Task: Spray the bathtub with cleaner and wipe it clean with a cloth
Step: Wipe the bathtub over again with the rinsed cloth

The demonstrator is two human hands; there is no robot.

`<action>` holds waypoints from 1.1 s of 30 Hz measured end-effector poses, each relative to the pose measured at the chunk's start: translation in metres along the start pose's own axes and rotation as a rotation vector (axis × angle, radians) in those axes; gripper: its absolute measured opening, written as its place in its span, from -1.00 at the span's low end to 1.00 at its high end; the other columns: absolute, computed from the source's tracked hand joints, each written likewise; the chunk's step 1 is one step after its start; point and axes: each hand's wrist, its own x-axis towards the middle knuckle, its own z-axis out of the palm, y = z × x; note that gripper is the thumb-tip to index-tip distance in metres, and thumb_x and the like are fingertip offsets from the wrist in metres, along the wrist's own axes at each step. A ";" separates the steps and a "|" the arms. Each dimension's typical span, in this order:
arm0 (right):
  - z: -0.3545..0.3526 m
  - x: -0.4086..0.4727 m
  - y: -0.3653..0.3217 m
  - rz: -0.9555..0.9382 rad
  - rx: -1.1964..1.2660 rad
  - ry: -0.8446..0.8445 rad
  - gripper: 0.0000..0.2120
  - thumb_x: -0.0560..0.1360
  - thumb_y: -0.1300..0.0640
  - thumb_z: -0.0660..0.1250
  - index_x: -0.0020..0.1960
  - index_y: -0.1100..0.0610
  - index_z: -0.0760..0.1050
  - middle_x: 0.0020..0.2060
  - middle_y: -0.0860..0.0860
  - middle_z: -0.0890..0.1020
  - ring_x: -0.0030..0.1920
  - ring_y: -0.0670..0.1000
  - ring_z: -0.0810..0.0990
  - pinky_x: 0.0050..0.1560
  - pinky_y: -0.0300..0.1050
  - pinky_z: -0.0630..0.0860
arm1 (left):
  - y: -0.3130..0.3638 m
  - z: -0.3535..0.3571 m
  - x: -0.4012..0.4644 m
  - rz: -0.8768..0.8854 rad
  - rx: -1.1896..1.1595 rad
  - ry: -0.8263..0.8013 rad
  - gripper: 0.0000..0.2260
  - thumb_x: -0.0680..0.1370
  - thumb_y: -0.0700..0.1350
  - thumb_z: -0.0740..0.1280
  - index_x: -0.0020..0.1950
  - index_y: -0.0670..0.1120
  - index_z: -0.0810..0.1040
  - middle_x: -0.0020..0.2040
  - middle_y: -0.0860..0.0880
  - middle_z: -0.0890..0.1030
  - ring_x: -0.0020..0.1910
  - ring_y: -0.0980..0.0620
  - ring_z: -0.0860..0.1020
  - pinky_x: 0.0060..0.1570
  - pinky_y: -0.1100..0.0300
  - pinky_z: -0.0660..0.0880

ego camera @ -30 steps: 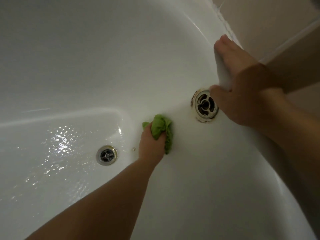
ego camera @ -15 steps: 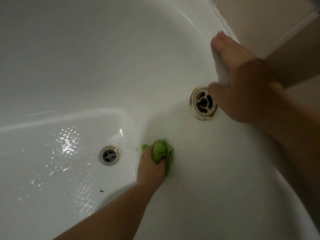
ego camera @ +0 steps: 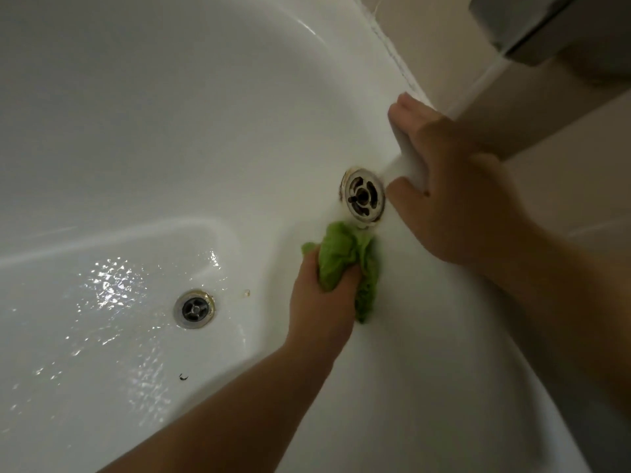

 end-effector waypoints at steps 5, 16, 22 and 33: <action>-0.003 -0.021 0.004 0.027 0.061 0.024 -0.39 0.53 0.11 0.18 0.58 0.17 0.33 0.57 0.05 0.34 0.55 -0.01 0.31 0.48 -0.31 0.13 | 0.019 0.004 -0.007 0.033 0.052 0.017 -0.82 0.59 0.07 0.39 0.18 0.19 0.54 -0.01 0.17 0.66 -0.04 0.22 0.63 0.04 0.11 0.61; -0.015 -0.088 0.006 0.186 0.320 0.129 -0.52 0.58 0.17 0.15 0.48 0.12 0.48 0.44 -0.08 0.48 0.45 -0.19 0.37 0.50 -0.41 0.16 | 0.067 0.021 -0.037 0.260 0.089 0.025 -0.77 0.56 0.03 0.42 0.20 0.20 0.55 0.02 0.14 0.65 -0.02 0.21 0.62 -0.03 0.19 0.55; -0.017 -0.124 0.000 0.245 0.260 0.107 -0.50 0.60 0.15 0.14 0.54 0.04 0.41 0.50 -0.18 0.37 0.54 -0.17 0.30 0.50 -0.43 0.09 | 0.049 0.014 -0.067 -0.070 0.137 -0.051 -0.89 0.57 0.13 0.38 0.03 0.16 0.53 -0.07 0.12 0.65 -0.07 0.15 0.62 0.11 -0.08 0.62; -0.021 -0.158 -0.019 0.365 0.263 0.059 -0.48 0.64 0.10 0.07 0.60 0.03 0.29 0.57 -0.16 0.29 0.58 -0.21 0.17 0.56 -0.30 0.05 | 0.045 0.004 -0.105 -0.145 0.165 -0.168 -0.93 0.54 0.13 0.42 -0.02 0.20 0.59 -0.09 0.16 0.69 -0.06 0.16 0.65 0.11 -0.04 0.63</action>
